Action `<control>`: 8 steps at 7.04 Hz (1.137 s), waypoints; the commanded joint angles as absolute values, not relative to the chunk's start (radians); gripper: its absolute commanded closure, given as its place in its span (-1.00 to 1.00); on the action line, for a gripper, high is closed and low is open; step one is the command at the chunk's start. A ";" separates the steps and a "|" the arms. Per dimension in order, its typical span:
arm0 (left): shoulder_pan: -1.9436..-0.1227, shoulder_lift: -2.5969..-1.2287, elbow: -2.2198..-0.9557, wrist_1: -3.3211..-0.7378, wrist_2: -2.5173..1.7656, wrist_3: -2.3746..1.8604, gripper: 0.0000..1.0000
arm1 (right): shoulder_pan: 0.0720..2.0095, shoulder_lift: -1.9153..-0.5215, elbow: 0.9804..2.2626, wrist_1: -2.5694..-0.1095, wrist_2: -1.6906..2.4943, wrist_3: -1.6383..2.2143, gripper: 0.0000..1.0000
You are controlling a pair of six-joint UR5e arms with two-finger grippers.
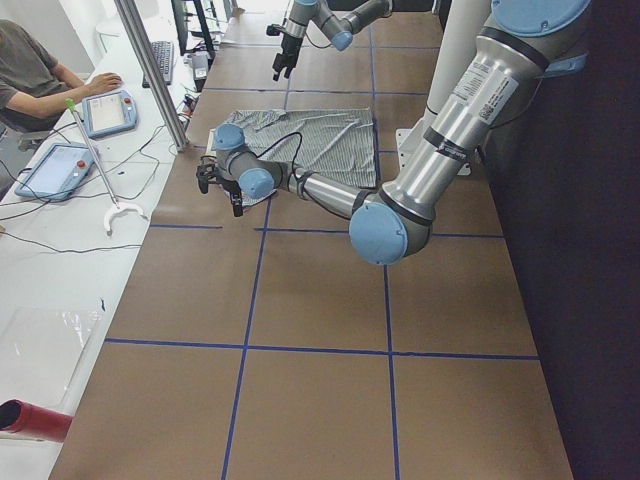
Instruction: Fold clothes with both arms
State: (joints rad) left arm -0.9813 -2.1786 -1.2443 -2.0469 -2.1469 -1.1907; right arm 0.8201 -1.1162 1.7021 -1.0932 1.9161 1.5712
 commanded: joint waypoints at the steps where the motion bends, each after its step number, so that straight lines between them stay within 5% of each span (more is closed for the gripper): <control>1: -0.911 -2.284 -1.124 -2.094 -2.083 -1.259 -0.58 | 0.819 -1.129 1.697 -1.092 1.911 1.571 -1.00; 5: -0.905 -2.289 -1.036 -2.203 -2.037 -1.252 -0.22 | 0.815 -1.138 1.698 -1.091 1.910 1.578 -1.00; 8: -0.896 -2.284 -1.028 -2.204 -2.036 -1.252 -0.21 | 0.810 -1.124 1.697 -1.091 1.910 1.582 -1.00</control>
State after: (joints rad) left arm -0.9014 -2.2848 -1.0327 -2.2028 -2.0379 -1.2511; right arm 0.8107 -1.1292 1.6968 -1.0907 1.9098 1.5812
